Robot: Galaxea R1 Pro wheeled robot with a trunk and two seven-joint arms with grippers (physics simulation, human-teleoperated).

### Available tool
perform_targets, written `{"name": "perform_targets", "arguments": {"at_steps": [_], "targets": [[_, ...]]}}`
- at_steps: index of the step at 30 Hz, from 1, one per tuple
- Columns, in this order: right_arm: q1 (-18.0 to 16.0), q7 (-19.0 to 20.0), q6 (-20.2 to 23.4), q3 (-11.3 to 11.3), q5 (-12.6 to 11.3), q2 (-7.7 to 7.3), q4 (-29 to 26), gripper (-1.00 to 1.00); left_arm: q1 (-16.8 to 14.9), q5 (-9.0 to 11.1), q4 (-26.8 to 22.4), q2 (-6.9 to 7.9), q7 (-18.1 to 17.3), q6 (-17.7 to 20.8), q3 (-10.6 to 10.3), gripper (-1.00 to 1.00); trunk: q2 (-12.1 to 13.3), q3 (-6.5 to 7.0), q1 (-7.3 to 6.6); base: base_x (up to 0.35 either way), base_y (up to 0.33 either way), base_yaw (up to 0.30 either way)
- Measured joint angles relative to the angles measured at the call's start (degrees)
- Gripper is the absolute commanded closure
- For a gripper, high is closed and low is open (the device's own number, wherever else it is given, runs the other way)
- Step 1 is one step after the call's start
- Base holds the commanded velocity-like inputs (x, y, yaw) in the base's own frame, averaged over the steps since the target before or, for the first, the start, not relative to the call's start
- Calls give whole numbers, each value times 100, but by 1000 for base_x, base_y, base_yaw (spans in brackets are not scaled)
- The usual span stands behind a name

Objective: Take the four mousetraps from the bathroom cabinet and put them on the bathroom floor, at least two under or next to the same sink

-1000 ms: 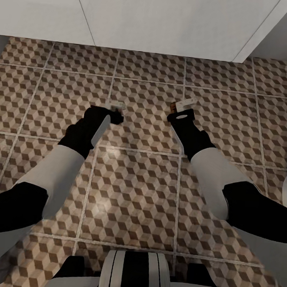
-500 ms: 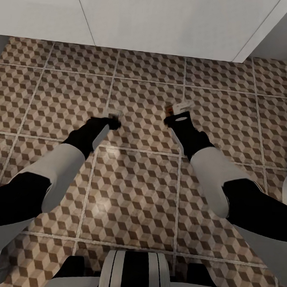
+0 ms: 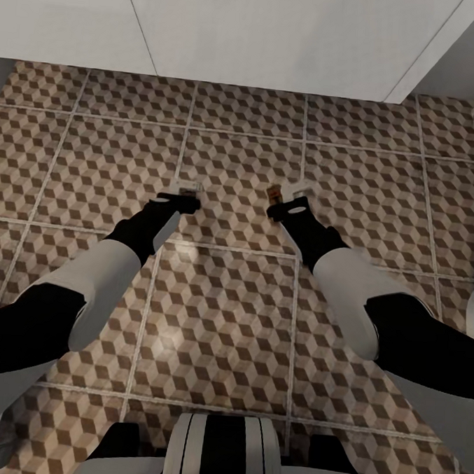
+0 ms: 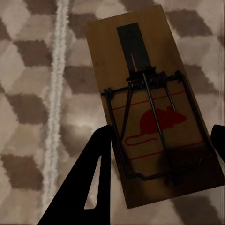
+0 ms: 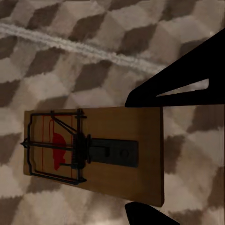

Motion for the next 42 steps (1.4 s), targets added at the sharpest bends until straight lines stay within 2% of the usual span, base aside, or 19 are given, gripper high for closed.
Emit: {"name": "perform_targets", "arguments": {"at_steps": [4,8,22,30,42], "targets": [[0,96,-198,-3,4,0,184,100,0,-7,19,4,-211,-176,-2,100,0,0,0,0,0,0],[0,121,-299,-7,9,0,307,100,0,-9,24,1,-266,-221,-4,100,0,0,0,0,0,0],[-1,127,-565,-15,2,0,352,100,-1,-10,29,-34,-287,-246,-21,100,0,0,0,0,0,0],[-1,129,-796,-13,-8,0,351,100,-1,-10,17,-38,-284,-743,-128,100,0,0,0,0,0,0],[0,130,-831,-18,-15,0,352,100,9,-9,26,-30,-278,-807,-161,100,0,0,-2,33,0,0]]}}
